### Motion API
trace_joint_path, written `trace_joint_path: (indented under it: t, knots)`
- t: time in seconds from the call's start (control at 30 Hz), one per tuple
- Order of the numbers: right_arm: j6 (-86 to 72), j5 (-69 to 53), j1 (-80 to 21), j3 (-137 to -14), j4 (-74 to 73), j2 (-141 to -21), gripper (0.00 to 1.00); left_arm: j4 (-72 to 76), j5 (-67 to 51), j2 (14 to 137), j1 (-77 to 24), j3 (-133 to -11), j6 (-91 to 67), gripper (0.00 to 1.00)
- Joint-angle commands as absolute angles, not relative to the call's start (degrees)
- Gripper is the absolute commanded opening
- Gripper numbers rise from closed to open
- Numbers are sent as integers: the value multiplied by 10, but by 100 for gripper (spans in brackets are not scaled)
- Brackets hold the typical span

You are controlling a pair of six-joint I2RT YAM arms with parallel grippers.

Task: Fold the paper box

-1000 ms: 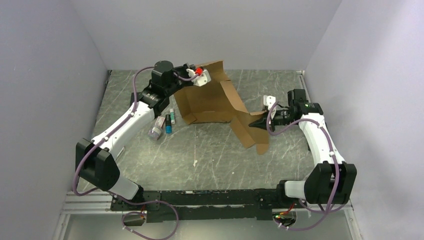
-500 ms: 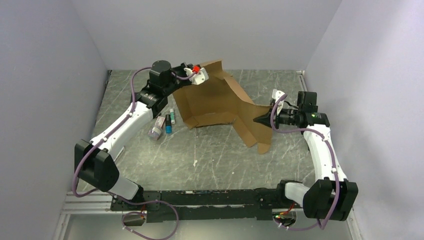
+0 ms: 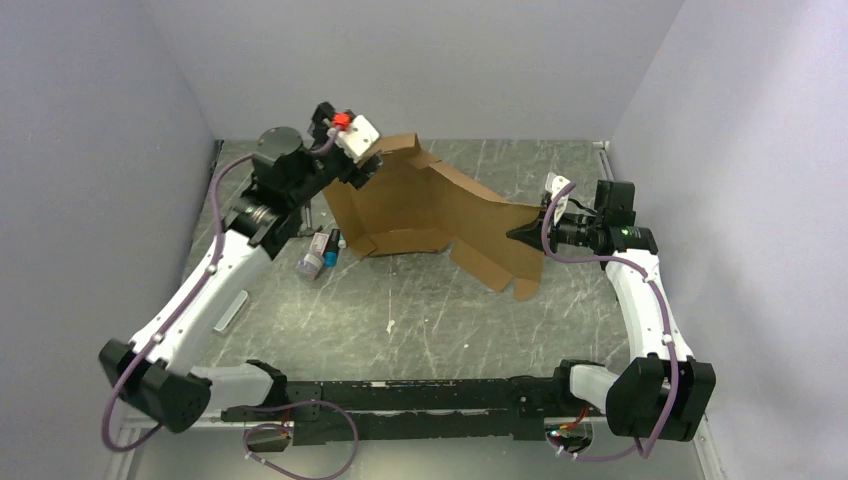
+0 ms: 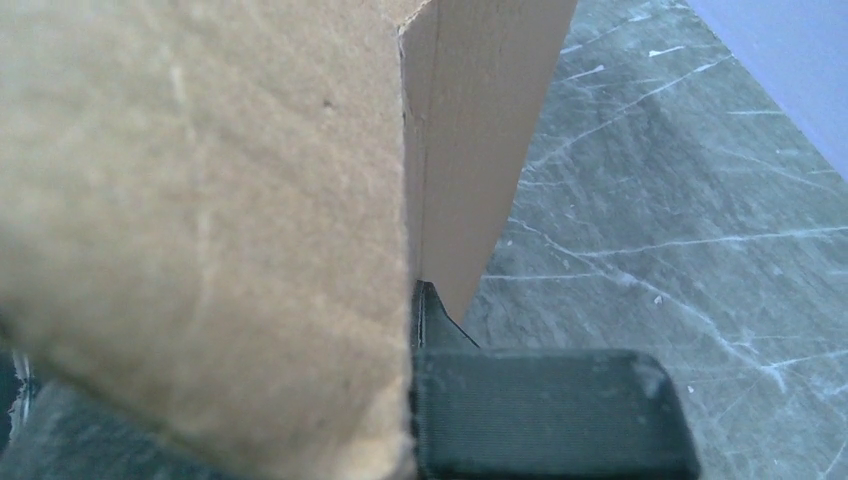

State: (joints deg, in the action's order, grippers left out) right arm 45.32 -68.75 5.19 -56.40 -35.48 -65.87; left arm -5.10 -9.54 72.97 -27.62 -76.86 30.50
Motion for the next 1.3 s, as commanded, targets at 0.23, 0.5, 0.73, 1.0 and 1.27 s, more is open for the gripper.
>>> trace_joint_path:
  t: [0.23, 0.5, 0.73, 1.0, 1.27]
  knots:
    - [396, -652, 50, -551, -287, -663, 0, -158, -197, 568, -277, -637, -90, 99]
    - [389, -643, 51, -553, -287, -671, 0, -22, -258, 591, -278, -460, -208, 60]
    - [391, -642, 51, -556, -294, -677, 0, 152, -202, 705, -278, -408, -210, 38]
    - [392, -639, 51, -557, -296, -682, 0, 240, -171, 837, -278, -433, -200, 31]
    - [394, -638, 52, -557, -299, -685, 0, 274, -163, 927, -278, -402, -188, 28]
